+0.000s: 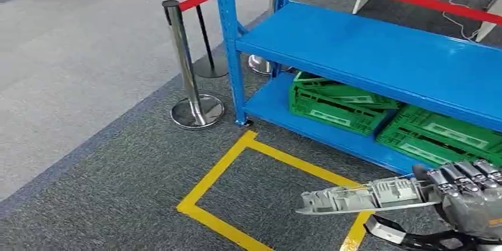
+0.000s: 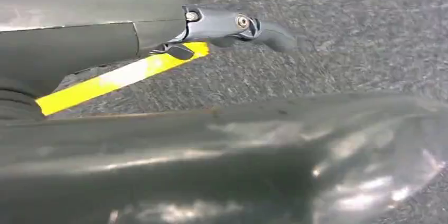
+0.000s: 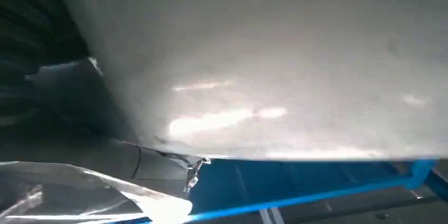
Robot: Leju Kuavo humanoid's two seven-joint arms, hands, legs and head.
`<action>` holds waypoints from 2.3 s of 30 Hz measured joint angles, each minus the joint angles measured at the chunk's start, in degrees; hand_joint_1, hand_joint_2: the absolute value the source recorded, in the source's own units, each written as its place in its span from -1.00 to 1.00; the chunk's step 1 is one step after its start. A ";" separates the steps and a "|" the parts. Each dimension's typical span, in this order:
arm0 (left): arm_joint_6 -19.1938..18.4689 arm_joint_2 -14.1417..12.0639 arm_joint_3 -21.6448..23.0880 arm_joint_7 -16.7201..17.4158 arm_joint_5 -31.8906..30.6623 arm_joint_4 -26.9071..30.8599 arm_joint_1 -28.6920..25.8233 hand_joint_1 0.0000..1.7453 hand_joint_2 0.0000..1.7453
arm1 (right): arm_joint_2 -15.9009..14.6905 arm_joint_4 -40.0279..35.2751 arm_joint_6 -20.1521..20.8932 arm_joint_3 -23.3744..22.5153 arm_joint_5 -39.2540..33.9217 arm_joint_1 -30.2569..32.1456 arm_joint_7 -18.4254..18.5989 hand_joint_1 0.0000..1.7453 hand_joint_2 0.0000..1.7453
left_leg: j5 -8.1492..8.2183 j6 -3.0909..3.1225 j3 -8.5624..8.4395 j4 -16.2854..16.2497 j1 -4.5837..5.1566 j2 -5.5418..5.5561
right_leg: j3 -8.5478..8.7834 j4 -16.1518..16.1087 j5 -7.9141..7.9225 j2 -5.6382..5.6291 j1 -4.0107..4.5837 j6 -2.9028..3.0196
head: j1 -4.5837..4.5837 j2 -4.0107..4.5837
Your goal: Take the parts from the cabinet and place them on the table.
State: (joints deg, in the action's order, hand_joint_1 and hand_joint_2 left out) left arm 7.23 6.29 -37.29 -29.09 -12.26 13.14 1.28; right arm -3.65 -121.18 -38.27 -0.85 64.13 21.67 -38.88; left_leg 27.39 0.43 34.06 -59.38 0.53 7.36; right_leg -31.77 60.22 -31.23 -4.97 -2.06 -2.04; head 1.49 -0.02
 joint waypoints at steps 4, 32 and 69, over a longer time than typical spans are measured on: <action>0.74 -0.20 -0.07 0.22 0.44 -0.22 -0.30 -1.00 -1.00 | 0.00 -0.18 -0.02 -0.02 -0.37 0.51 0.00 1.00 1.00 | 3.09 -1.40 2.23 -4.80 0.09 -4.81 | 0.53 -0.32 0.04 3.65 -0.23 1.19 | -0.72 0.02; 0.85 1.60 -0.90 -0.59 -3.45 -0.24 -0.08 -1.00 -1.00 | 0.11 -1.20 -0.02 1.14 3.76 2.97 4.22 1.00 1.00 | 0.39 -0.35 -0.57 -0.12 -0.15 0.62 | 0.06 0.31 0.04 2.56 0.43 0.86 | 0.00 0.02; -0.85 0.83 -0.98 0.26 -5.25 -0.22 0.05 -1.00 -1.00 | -1.38 -0.44 0.00 5.68 6.34 1.61 8.35 1.00 1.00 | 8.02 -0.06 9.12 -18.87 0.06 -6.69 | 0.54 1.65 -1.59 7.14 1.05 1.28 | -1.11 0.02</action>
State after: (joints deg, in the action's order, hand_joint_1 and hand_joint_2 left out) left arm 6.38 7.13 -38.27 -28.83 -17.51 12.92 1.32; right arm -5.03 -121.61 -38.27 4.83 70.47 23.28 -30.53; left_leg 35.42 0.37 43.18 -78.25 0.59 0.67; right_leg -31.23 61.87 -32.83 2.18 -1.01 -0.75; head 0.37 0.00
